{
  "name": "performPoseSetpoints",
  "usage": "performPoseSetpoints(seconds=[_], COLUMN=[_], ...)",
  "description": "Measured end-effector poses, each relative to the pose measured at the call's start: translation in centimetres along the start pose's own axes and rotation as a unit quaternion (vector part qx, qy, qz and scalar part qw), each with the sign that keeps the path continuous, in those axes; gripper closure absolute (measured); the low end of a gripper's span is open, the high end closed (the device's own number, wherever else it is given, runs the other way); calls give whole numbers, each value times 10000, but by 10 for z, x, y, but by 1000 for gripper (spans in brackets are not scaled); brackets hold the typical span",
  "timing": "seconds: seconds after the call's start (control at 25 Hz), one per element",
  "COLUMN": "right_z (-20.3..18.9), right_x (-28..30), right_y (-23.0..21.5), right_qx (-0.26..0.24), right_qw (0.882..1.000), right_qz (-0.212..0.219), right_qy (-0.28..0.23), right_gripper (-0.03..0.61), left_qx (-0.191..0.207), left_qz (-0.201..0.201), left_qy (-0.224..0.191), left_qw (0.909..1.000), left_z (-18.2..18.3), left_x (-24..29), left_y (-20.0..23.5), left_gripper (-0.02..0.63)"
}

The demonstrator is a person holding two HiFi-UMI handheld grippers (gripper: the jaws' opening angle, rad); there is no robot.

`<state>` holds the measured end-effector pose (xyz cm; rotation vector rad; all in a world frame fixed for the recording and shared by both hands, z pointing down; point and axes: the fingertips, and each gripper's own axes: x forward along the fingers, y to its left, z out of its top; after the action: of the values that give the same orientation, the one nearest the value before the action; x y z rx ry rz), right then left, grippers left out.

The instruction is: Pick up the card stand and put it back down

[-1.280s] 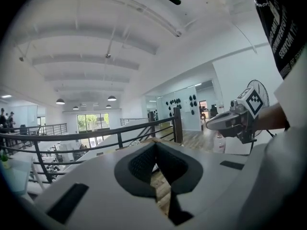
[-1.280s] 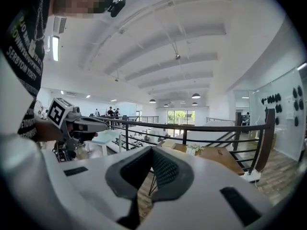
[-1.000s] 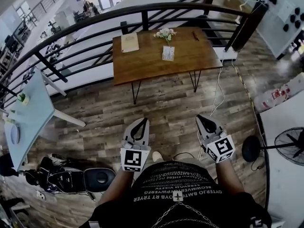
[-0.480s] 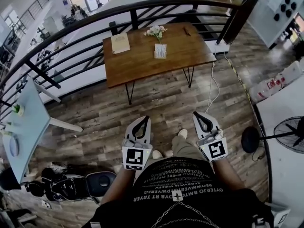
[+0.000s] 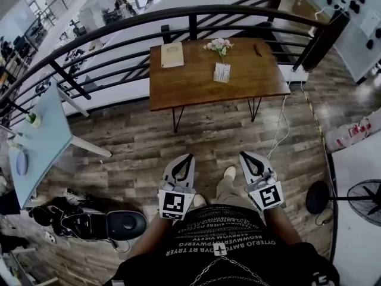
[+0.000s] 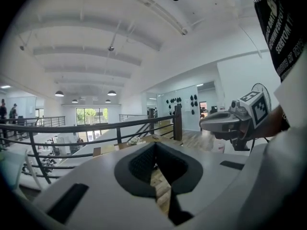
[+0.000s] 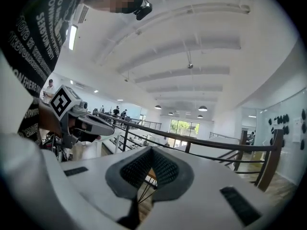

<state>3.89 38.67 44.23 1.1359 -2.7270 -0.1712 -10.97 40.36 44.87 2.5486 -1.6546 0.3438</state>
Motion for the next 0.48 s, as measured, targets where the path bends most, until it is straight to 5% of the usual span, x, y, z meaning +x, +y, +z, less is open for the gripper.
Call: performPoseSetpoints(seconds=[0.48], right_z=[-12], right_x=[47], right_y=[-70], right_qx=[240], right_qw=[9992], right_qz=[333], right_qy=[-2], right_gripper=[565], left_qx=[97], left_qz=[230], left_qy=[183], left_qw=[9995], left_z=[16], left_x=[76], left_y=[6], left_gripper=[594])
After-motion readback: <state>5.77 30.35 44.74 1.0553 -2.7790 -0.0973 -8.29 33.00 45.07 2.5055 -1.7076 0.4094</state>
